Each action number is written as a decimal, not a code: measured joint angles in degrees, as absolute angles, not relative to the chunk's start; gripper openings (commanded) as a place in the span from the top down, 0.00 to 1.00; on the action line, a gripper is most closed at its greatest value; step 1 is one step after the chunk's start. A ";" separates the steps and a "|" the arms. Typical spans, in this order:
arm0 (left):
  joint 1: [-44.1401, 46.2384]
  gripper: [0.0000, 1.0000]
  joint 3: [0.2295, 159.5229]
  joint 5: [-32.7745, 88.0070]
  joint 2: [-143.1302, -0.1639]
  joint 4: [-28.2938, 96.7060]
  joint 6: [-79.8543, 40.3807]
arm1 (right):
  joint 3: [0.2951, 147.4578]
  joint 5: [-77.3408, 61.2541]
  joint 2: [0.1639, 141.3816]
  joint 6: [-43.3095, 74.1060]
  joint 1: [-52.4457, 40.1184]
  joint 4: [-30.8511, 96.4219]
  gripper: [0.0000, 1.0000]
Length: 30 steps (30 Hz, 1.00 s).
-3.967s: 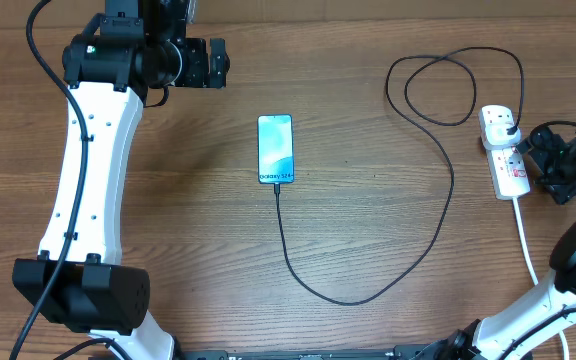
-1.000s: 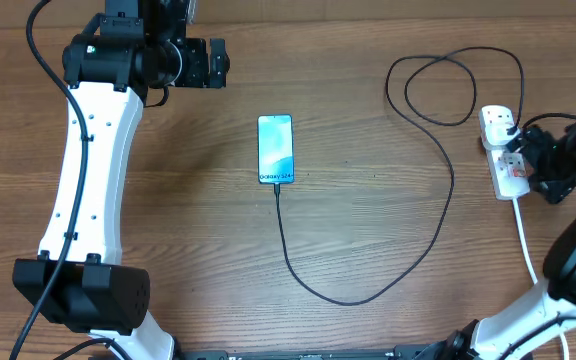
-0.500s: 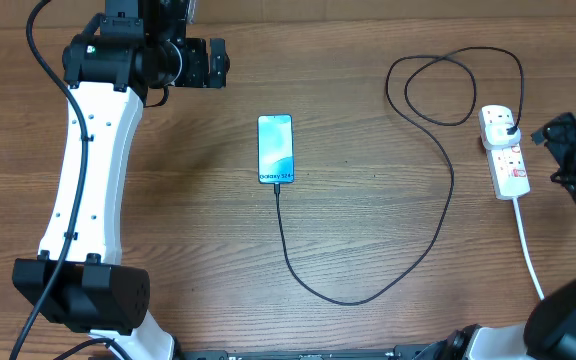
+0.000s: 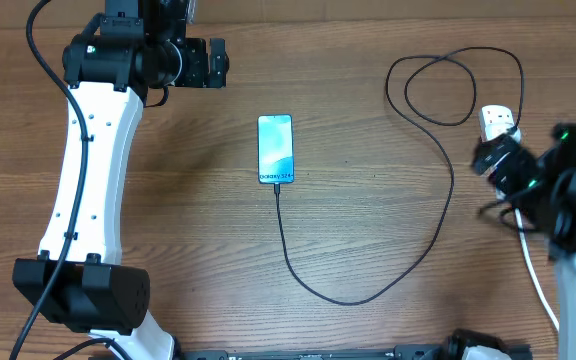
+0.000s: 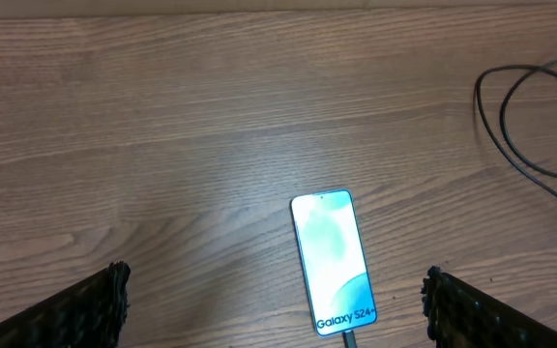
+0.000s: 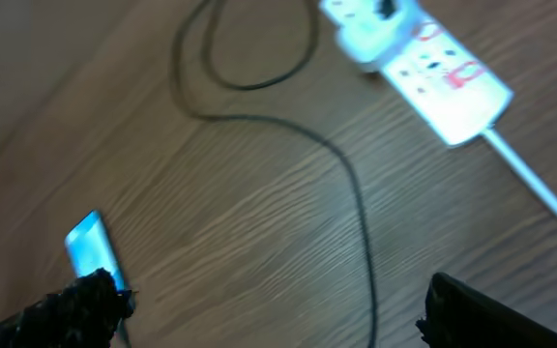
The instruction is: Plug charger to phone and switch on socket
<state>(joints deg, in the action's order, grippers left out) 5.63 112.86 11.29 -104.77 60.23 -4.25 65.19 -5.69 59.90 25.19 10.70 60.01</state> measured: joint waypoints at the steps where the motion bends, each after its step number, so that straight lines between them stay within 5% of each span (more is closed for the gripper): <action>1: 5.63 0.00 112.86 11.29 -104.77 60.23 -4.25 | 64.42 -5.74 57.54 25.23 8.82 60.42 0.00; 8: 5.63 0.00 112.86 11.29 -104.77 60.23 -4.25 | 62.13 -5.78 45.80 25.28 0.45 67.35 0.00; 17: 5.63 0.00 112.86 11.29 -104.77 60.23 -4.25 | 61.54 -7.35 44.31 25.30 -0.10 78.41 0.00; 30: 5.63 0.00 112.86 11.29 -104.77 60.23 -4.25 | 61.45 -8.78 44.31 25.45 -0.10 78.76 0.00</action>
